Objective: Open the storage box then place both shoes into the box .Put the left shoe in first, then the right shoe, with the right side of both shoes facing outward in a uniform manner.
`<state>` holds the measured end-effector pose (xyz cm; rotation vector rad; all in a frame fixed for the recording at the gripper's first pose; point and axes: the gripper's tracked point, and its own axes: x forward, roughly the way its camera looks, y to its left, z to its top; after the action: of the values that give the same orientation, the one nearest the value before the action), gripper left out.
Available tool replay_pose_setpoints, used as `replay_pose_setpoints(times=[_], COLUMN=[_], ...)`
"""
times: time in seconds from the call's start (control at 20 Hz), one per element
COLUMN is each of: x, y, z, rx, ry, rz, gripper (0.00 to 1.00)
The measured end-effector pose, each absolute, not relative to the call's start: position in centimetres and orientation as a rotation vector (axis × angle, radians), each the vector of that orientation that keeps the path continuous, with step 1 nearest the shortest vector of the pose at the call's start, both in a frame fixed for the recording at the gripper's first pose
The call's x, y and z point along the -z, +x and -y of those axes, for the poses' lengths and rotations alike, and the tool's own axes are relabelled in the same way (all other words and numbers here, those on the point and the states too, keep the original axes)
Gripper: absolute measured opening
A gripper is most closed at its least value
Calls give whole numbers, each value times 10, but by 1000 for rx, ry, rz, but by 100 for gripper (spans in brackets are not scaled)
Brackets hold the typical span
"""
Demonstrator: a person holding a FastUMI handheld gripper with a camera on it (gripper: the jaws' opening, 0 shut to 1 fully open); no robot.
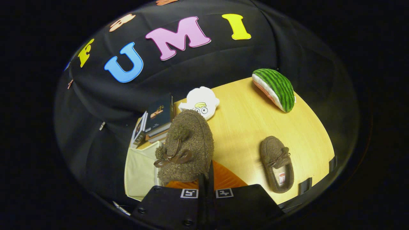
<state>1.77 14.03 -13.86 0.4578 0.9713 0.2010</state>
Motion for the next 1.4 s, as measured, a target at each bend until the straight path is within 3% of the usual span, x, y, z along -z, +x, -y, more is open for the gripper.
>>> replay_pose_setpoints(times=[0.3,0.55,1.0,1.4], x=[85,89,141,189], y=[19,7,-31,-47], z=[-226,-294,-377,-389], rx=[-294,-345,-382,-313], ry=[574,560,500,454], rz=[-971,-1015,-1104,-1192], gripper=[5,5,5,5])
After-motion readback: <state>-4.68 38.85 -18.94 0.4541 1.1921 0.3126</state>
